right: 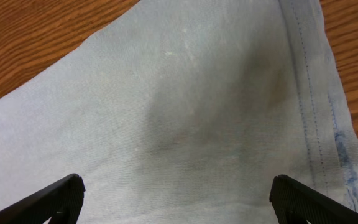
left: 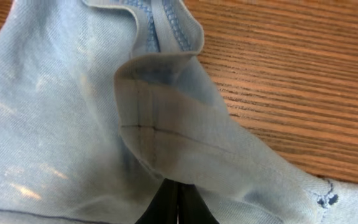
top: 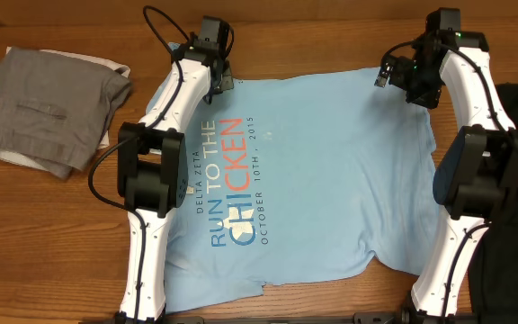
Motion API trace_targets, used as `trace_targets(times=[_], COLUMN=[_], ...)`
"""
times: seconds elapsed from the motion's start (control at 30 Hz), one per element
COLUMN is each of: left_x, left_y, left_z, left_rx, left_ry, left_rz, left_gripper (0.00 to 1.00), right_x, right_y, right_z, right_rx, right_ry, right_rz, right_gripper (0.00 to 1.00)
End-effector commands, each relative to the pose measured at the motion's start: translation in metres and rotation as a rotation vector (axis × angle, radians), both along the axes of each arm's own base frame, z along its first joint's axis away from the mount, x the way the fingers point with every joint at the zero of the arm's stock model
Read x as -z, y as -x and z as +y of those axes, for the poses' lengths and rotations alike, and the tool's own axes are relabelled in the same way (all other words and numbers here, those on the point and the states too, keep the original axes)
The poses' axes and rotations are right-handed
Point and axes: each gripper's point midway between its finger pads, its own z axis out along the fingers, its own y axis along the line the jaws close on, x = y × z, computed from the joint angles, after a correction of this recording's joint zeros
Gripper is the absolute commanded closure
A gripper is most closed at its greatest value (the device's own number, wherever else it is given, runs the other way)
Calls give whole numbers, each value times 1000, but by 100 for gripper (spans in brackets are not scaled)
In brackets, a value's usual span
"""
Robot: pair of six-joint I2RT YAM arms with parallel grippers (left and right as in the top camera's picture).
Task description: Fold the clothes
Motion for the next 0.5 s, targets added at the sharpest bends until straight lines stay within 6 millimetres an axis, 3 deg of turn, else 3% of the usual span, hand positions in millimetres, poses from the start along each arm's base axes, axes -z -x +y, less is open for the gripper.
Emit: trace_targets(times=[0.0,0.27,0.47], left_x=[7,2,11], left_y=[-2,-16,-29], left_z=[7,3,0], left_rx=[-18,-11,16], left_ry=[-20,-7,-3], left_rz=[-5,-74,-138], left_gripper=[96,96,96], right_x=[-12,-12,-12], right_y=[-7,-7,-7], right_z=[0,0,0], right_rx=[-4,-4,-4], right_ry=[-3,-3,-3], right_rz=[-38,-38,-38], right_gripper=[0,0,0])
